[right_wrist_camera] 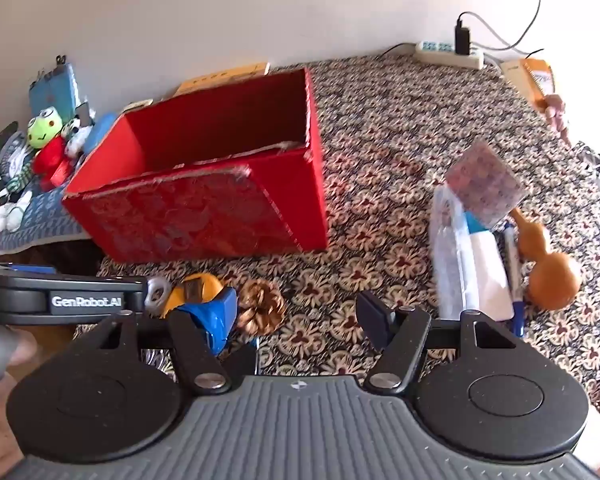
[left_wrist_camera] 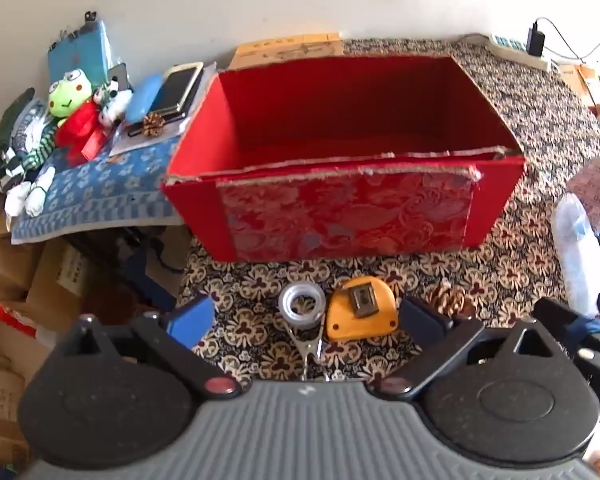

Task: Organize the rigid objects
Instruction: 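Move the left tool toward the brown pine cone in front of the box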

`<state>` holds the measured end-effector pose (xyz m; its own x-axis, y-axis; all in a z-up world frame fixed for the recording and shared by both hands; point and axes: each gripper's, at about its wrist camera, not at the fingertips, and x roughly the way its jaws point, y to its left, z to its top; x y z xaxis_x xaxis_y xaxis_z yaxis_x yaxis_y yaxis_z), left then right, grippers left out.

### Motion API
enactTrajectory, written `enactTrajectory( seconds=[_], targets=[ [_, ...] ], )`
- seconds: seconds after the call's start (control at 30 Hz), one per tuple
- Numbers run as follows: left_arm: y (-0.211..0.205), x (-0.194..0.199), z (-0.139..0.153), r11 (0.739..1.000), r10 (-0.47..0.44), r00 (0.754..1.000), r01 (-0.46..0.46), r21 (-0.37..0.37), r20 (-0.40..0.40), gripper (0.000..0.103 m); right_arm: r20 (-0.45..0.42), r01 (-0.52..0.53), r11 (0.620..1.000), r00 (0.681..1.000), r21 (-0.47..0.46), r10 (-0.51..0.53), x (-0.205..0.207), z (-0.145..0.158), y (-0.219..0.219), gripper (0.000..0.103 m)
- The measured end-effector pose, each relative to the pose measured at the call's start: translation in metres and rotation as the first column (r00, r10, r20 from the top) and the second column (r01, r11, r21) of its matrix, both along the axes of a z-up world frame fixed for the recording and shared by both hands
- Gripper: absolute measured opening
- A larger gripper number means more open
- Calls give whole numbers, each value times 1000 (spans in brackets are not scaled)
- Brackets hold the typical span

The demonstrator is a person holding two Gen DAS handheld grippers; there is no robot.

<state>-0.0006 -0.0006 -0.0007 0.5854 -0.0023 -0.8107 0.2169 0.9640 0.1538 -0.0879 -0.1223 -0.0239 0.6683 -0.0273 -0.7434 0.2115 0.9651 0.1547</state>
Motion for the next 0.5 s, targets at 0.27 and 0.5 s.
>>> enactTrajectory(
  seconds=[0.27, 0.5],
  targets=[
    [1, -2, -18, 1000, -14, 994, 15, 10, -105, 97, -110, 23, 998, 994, 52, -17, 4, -18, -4, 51],
    [-6, 6, -30, 1000, -19, 984, 21, 12, -175, 99, -161, 42, 996, 987, 83, -28, 11, -28, -7, 51]
  ],
)
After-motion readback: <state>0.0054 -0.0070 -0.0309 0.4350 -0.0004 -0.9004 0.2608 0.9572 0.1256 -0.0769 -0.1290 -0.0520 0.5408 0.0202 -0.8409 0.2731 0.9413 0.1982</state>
